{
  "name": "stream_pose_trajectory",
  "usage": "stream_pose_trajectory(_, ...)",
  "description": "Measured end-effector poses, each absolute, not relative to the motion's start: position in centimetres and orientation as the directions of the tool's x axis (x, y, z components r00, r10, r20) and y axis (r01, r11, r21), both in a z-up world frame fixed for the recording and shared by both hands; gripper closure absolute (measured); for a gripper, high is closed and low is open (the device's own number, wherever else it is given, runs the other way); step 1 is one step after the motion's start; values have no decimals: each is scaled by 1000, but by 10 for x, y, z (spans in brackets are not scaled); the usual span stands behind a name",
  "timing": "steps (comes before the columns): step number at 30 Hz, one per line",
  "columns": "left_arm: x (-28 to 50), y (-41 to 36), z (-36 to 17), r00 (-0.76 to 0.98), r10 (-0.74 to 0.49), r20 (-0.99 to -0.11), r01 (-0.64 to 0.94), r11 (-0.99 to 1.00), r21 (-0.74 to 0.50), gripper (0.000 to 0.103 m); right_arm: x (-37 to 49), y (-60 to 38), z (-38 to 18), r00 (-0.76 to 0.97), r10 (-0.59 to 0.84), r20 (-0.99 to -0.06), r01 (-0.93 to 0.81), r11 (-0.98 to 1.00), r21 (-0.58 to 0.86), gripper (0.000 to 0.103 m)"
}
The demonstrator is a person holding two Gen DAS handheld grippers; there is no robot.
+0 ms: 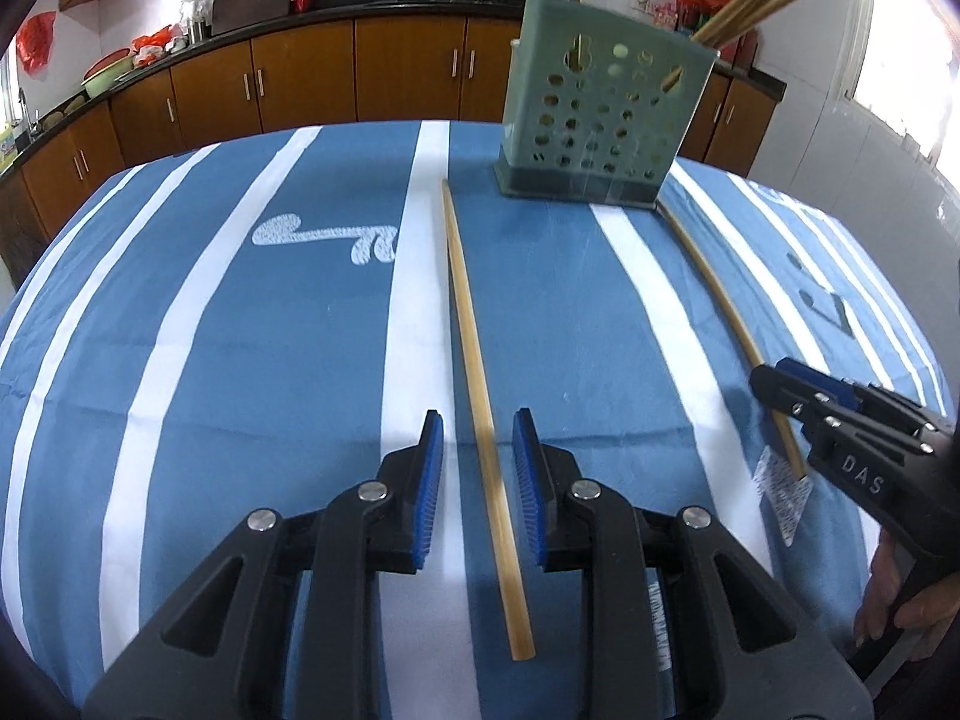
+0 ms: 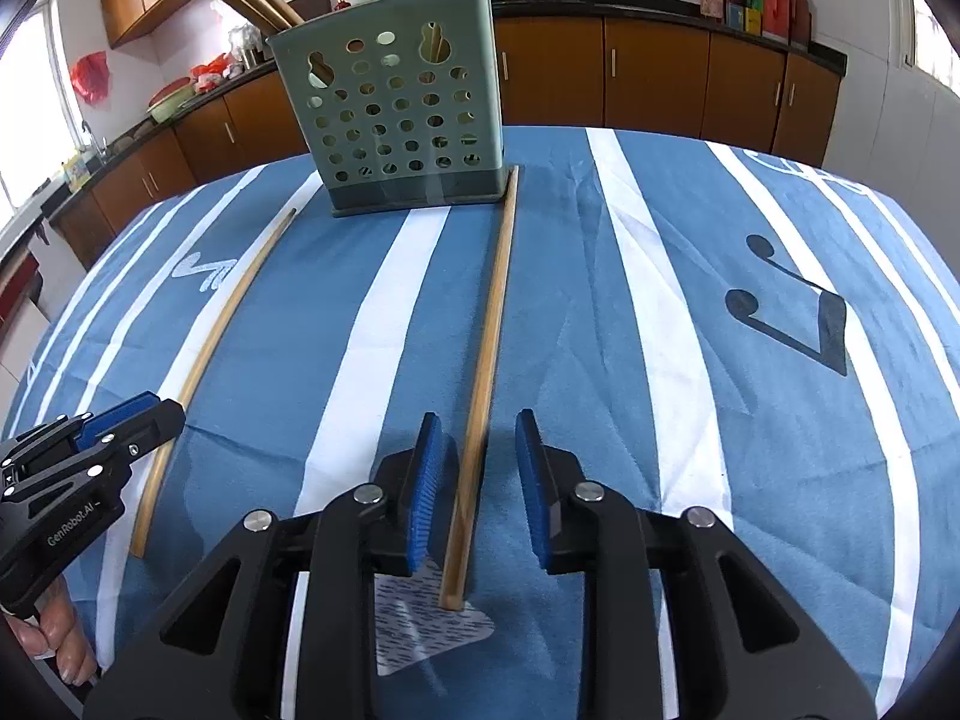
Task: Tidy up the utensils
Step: 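Close the left tool on a chopstick while the right tool grasps the last one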
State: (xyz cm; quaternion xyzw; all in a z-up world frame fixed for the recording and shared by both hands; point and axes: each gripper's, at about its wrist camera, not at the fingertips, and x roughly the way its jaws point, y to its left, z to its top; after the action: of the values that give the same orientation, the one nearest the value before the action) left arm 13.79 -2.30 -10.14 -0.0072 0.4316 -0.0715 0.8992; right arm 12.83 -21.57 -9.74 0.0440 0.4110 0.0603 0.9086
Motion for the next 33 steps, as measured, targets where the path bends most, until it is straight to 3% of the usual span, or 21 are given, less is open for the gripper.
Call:
stream_pose_trajectory(4,141,-22,-103,621,-106,-777,104,993,-52,94,130,-217,-98,656,128,-744,-60,991,118,92)
stream_pose_trajectory(6,146,-19,-103,618,-106,-779,100,993,-57,95,133,-219,-98,653,126,-747,-48,991,125,95)
stream_pose_trajectory(23,216,8,-101,622,-49,-782,26,999,-41,95,180,-238,-98,658,79,-749,17,993,120,96)
stream_pose_trajectory(33,216,9,-102,630,-55,-775,51,998,-29,92,180,-235,-98,657,75,-750,1,995,101,95)
